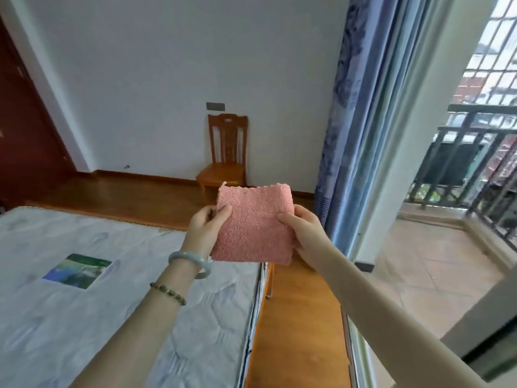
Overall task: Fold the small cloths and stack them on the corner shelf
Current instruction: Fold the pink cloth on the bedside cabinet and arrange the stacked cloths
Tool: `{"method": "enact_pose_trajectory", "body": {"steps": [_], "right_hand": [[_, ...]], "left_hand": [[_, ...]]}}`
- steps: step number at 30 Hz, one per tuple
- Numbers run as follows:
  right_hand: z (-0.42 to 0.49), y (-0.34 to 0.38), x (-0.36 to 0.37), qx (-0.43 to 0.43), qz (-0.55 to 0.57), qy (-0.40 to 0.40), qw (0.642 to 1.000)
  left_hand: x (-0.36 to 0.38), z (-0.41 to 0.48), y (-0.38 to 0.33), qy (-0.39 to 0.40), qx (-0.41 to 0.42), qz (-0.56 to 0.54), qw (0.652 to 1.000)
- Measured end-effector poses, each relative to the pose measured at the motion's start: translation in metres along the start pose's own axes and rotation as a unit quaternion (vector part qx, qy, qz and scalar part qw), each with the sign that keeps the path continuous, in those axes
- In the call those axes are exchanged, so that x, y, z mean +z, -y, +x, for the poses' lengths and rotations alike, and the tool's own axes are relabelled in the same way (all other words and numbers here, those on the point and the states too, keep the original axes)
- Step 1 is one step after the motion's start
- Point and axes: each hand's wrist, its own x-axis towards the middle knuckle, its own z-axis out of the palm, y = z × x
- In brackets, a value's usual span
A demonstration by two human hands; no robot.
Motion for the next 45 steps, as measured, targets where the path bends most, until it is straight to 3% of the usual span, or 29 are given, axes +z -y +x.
{"method": "enact_pose_trajectory", "body": {"steps": [12,26,36,45], "right_hand": [[0.178,0.034,-0.121,-0.015,0.012,-0.091,0.996],[0.456,0.078,-0.239,-0.021,-0.017,0.007,1.0],[0.632,0.086,-0.236,-0.001,0.003,0.071,0.997],[0.834,0.12,-0.162,0.012,0.011,0.179,0.984]], "left_hand": [[0.155,0.189,-0.015,0.09,-0.008,0.009,0.996],[0.307,0.405,-0.018,-0.016,-0.03,-0.01,0.999],[0.337,0.552,-0.016,-0.064,-0.033,-0.026,0.997],[0.283,0.74,-0.015,-0.08,-0.046,-0.067,0.994]]}}
